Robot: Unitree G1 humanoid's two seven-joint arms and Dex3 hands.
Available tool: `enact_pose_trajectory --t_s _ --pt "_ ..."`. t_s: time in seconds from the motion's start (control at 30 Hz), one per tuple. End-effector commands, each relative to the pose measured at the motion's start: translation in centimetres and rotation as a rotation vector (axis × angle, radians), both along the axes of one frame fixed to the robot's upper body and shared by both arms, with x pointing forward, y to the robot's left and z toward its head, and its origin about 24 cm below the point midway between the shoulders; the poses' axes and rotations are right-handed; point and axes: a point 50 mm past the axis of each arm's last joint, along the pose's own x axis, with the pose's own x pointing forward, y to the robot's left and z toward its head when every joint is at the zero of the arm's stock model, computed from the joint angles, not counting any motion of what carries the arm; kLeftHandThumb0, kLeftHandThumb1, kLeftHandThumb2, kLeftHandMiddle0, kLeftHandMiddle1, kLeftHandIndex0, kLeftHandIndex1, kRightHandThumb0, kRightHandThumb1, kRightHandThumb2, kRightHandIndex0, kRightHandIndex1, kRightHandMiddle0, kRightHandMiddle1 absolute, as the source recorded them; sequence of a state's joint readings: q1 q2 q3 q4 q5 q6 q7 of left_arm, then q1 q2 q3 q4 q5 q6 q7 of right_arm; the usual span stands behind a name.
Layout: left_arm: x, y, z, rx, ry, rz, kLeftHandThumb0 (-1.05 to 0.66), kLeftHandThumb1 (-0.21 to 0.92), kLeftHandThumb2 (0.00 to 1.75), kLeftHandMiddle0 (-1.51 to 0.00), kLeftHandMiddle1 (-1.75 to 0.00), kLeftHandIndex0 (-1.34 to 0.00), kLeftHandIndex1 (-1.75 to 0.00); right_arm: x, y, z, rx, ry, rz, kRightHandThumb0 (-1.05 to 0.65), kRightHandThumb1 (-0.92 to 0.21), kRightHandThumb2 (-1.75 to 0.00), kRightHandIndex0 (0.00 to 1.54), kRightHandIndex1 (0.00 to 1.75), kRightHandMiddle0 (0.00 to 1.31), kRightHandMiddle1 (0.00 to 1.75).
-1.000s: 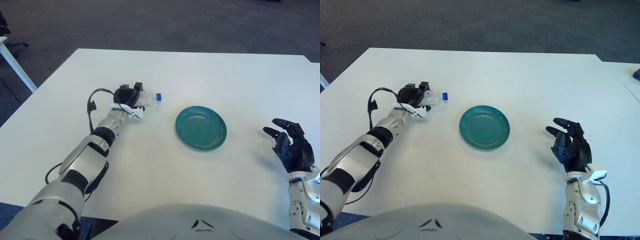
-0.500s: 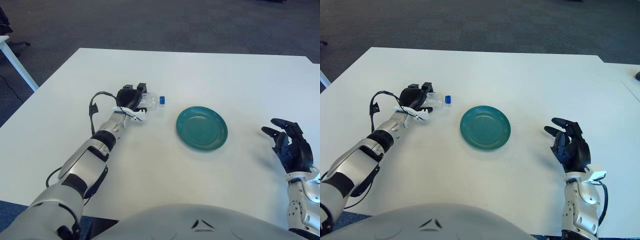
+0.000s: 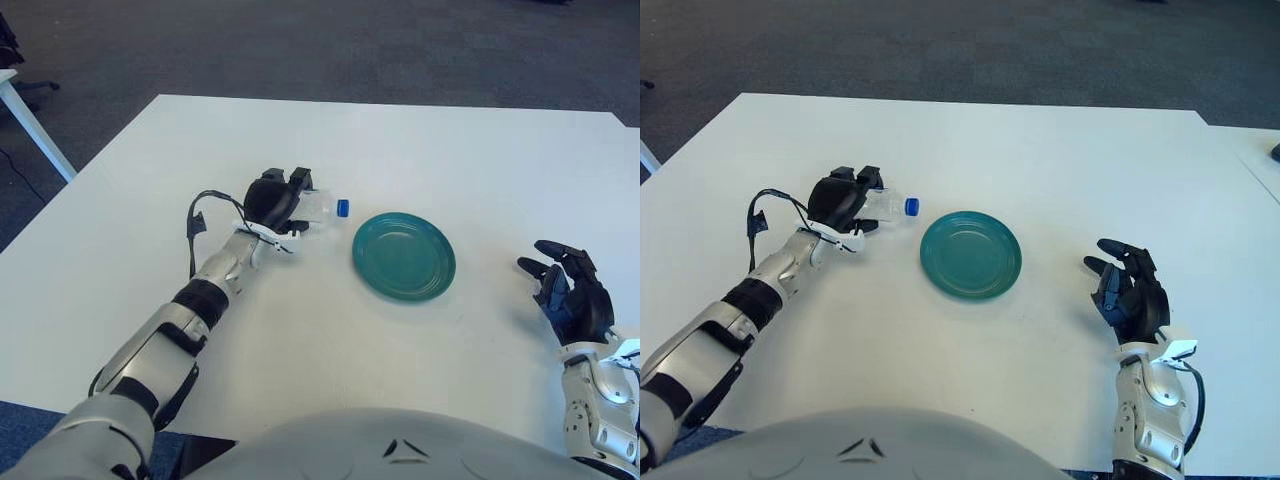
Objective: Put the bottle into the plate.
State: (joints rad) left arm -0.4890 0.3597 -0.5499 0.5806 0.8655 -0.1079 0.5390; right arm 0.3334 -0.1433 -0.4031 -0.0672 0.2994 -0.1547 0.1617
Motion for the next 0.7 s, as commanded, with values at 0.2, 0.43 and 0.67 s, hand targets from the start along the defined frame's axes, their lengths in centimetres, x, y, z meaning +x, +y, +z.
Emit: enact_pose_trajectory --t_s 0.2,0.43,0.67 --pt "-0.9 -0.1 1.6 0.041 -0.13 -0.026 -0.49 0.26 1.38 -1.25 -1.75 -0.64 -1.75 0.3 0.8 -0.3 -0.01 0.003 0.006 -0.52 -0.68 -1.06 0.5 1.13 0.22 1.25" --pt "-1.6 -1.0 3.3 0.028 -0.183 -0.063 -0.5 0.23 1.42 -1.24 -1.75 -0.67 -1.75 0.3 1.2 -0.8 -0.015 0.056 0.013 -0.49 -0.66 -1.11 0.5 1.13 0.22 1.24" --pt "-2.3 -1.9 5.3 0.008 -0.22 -0.113 -0.52 0.19 1.47 -1.25 -1.75 -0.71 -1.75 0.6 1.8 -1.5 -0.007 0.076 0.015 -0.49 -0.64 -1.13 0.51 1.15 0.21 1.26"
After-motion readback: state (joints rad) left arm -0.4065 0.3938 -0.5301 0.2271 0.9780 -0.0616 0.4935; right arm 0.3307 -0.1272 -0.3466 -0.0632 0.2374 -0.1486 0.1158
